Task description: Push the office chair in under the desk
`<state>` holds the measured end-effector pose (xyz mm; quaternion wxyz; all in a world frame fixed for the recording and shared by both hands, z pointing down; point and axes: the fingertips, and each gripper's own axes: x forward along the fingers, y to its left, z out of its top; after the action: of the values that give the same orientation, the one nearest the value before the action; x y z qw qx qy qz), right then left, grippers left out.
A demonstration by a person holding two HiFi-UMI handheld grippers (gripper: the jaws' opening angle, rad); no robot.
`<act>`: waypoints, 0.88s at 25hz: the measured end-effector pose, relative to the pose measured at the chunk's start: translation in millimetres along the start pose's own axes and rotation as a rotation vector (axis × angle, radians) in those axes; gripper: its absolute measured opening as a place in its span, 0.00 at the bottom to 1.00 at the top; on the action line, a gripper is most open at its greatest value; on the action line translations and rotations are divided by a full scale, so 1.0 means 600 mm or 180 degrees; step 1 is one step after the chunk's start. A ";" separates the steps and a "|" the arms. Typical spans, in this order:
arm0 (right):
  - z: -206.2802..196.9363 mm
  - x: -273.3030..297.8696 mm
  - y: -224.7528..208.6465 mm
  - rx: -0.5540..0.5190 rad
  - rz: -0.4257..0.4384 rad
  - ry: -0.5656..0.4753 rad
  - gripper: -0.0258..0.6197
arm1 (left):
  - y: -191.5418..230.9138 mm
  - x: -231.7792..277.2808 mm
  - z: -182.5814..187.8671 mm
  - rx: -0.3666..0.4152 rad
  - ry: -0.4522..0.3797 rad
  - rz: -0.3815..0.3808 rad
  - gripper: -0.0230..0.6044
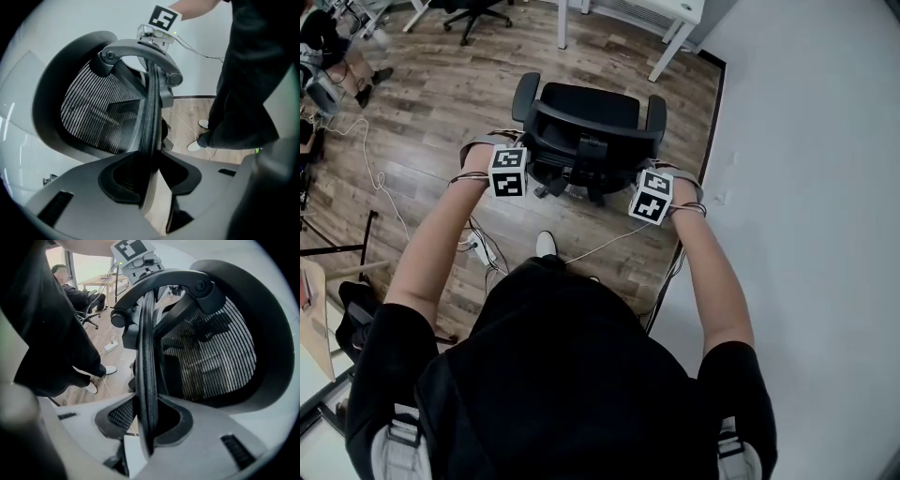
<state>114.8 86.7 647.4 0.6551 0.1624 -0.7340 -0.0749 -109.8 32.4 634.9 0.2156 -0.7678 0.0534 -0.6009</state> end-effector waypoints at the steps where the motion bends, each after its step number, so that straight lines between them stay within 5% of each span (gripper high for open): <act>1: 0.002 0.004 -0.007 0.0017 0.0001 0.0008 0.20 | 0.008 0.004 -0.004 0.0010 -0.0002 0.0001 0.23; 7: 0.050 -0.001 -0.122 0.0104 0.0094 0.0062 0.20 | 0.128 -0.002 -0.054 0.0028 -0.0077 -0.0048 0.23; 22: 0.040 0.030 -0.193 0.0354 -0.0132 0.0181 0.21 | 0.237 0.049 -0.063 0.0229 -0.0204 -0.0095 0.24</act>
<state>105.7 -30.3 623.6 0.6640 0.2157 -0.7146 -0.0429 -112.2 -116.0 612.2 0.2356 -0.7792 0.0133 -0.5806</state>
